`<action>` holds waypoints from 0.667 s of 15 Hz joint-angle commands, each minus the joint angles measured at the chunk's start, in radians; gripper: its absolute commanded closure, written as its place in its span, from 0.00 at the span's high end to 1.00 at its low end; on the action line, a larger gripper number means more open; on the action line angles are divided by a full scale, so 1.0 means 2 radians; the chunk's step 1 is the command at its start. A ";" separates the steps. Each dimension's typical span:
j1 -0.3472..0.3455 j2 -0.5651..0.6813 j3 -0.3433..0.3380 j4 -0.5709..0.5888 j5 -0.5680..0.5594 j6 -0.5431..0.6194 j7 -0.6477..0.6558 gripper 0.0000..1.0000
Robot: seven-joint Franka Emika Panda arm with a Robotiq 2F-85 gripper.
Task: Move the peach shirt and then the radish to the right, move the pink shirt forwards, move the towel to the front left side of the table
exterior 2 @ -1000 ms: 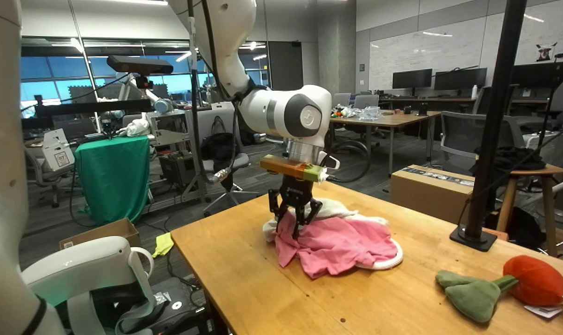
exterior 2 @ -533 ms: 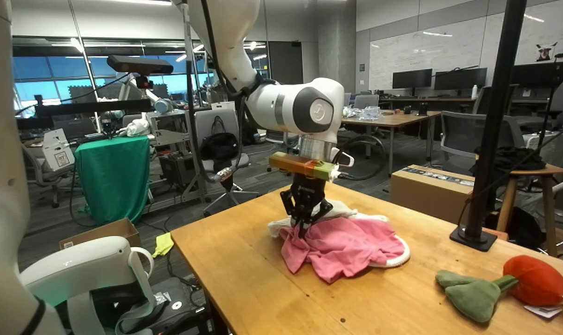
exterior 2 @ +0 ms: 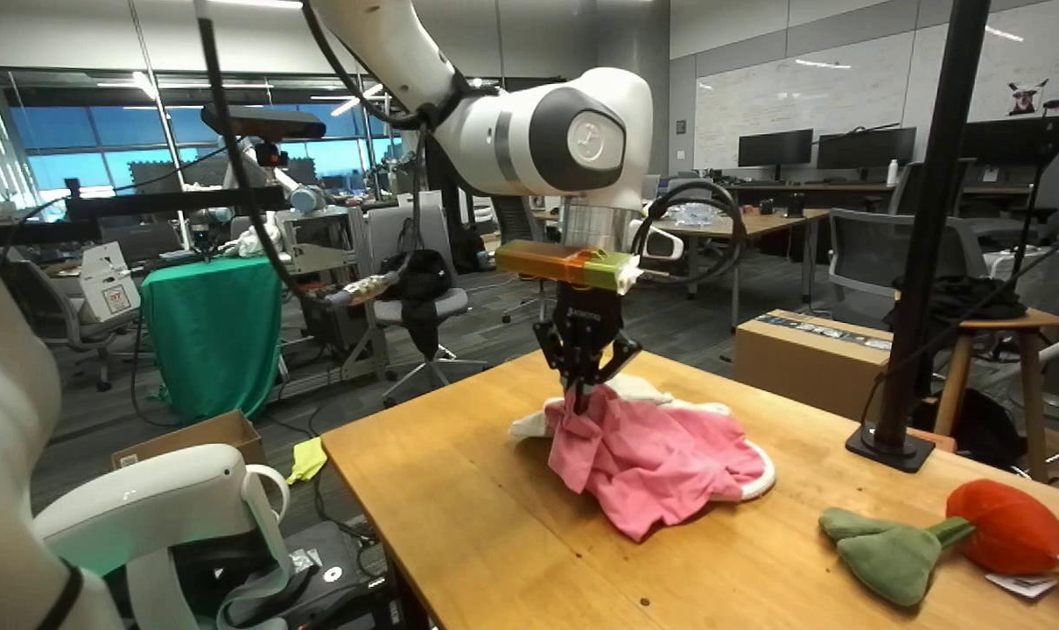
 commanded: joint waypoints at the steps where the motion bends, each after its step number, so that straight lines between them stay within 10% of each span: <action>1: 0.000 -0.078 -0.006 -0.050 -0.004 0.008 0.027 0.04; 10: -0.019 -0.196 -0.017 -0.113 -0.052 -0.009 0.112 0.04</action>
